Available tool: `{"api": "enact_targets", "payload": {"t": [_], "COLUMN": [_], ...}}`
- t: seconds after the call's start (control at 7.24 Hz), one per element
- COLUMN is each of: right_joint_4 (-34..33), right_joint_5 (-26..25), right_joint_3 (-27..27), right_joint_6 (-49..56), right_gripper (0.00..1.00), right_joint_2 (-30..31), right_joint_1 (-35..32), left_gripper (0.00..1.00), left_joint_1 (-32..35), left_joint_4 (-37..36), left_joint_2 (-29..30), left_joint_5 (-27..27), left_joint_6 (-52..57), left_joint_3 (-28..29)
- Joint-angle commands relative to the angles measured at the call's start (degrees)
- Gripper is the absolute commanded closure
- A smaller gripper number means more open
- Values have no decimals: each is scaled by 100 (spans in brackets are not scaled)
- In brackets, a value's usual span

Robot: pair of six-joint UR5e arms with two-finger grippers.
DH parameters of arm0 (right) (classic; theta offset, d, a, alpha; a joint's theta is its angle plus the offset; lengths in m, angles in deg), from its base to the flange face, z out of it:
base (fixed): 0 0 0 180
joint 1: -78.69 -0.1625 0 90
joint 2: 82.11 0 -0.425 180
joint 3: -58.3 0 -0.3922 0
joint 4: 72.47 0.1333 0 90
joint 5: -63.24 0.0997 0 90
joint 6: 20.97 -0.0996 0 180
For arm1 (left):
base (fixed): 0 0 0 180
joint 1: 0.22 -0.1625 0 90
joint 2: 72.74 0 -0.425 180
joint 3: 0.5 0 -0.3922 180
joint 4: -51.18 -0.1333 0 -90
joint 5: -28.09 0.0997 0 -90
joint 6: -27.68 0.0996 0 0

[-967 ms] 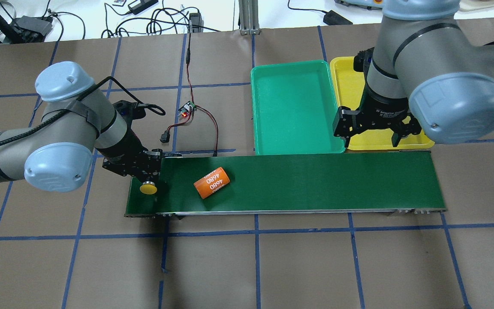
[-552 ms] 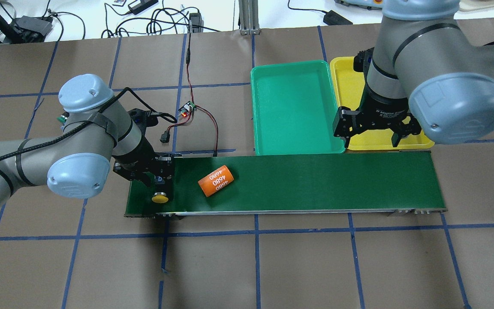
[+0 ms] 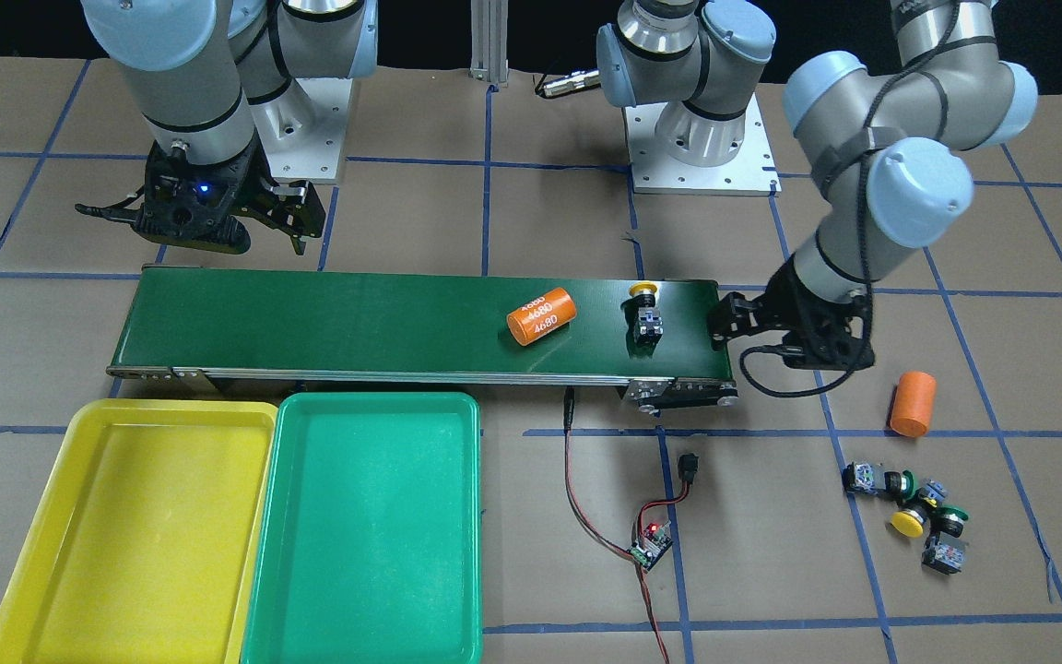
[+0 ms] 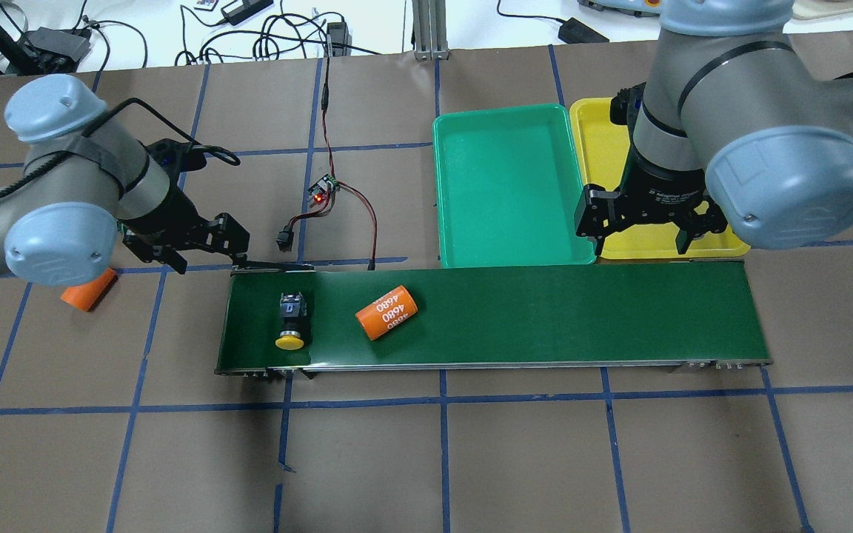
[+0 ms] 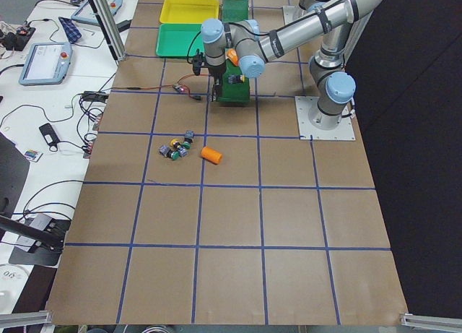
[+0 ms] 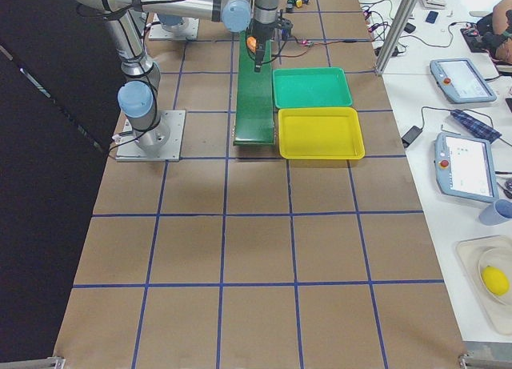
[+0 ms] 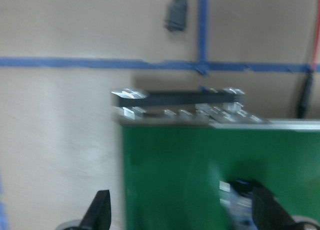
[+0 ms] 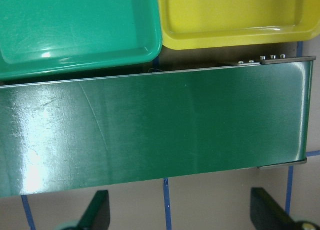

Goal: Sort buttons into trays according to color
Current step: 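Grasp the second orange cylinder with the left gripper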

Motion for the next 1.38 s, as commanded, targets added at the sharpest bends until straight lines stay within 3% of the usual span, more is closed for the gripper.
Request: {"api": "enact_targets", "payload": {"t": [0.0, 0.28, 0.55, 0.97, 1.1, 1.24], "right_joint_4": [-9, 0, 0, 0, 0, 0], "right_joint_5": [-11, 6, -2, 59, 68, 68], "right_joint_3": [-8, 1, 35, 53, 53, 53], "right_joint_6": [35, 70, 0, 0, 0, 0], "right_gripper": [0, 0, 0, 0, 0, 0], "right_joint_2": [-17, -17, -8, -43, 0, -34], "right_joint_1": [0, 0, 0, 0, 0, 0], "left_gripper": [0, 0, 0, 7, 14, 53], "left_joint_1": [-1107, -1689, -1972, -1990, -1990, -1973], "left_joint_4": [-42, -42, -758, -754, -763, -807], "left_joint_2": [651, 1276, 1646, 1858, 1867, 1824], "left_joint_5": [475, 541, 532, 541, 532, 558], "left_joint_6": [2151, 3081, 3559, 4007, 4000, 3991], "left_joint_3": [535, 1037, 909, 837, 663, 583]}}
